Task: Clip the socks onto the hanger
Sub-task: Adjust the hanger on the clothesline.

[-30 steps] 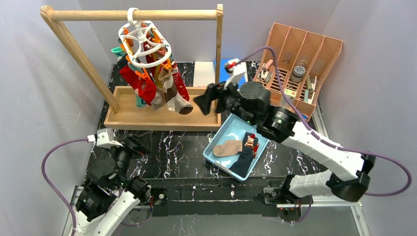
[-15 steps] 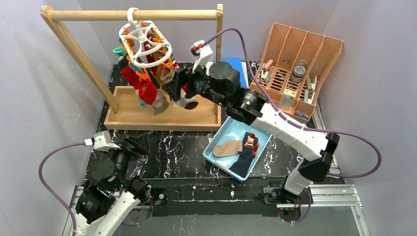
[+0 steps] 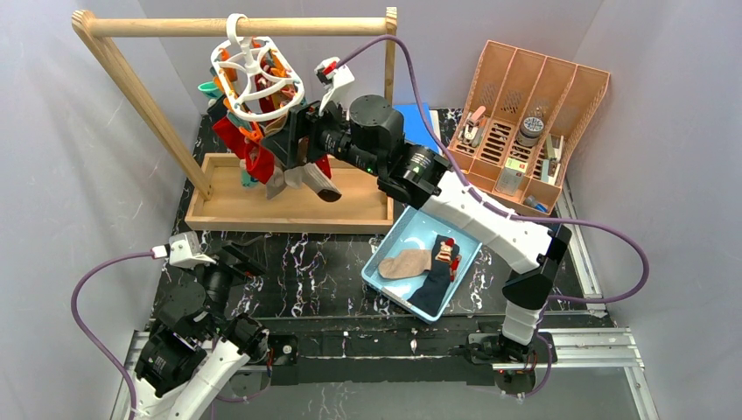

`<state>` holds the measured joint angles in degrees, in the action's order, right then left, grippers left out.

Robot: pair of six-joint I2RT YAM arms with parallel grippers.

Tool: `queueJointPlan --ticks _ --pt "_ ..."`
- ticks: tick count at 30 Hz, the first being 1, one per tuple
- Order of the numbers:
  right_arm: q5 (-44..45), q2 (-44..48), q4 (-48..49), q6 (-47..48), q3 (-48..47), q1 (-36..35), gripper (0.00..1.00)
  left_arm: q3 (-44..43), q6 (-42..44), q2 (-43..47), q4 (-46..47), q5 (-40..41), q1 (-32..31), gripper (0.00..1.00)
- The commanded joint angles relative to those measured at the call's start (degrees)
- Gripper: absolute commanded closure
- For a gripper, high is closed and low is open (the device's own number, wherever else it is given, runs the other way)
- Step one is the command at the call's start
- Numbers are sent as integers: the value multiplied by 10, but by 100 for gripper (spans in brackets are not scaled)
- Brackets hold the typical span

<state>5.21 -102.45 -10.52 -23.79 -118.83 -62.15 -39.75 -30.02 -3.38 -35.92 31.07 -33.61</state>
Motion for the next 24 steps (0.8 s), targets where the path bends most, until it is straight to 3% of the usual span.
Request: queueJointPlan --ticks 1,24 --pt "-34 -7 29 -3 -57 1 17 6 3 -1 5 6 -2 2" --pt "-64 -116 32 -9 -178 -5 29 8 8 -20 7 -5 -2 2"
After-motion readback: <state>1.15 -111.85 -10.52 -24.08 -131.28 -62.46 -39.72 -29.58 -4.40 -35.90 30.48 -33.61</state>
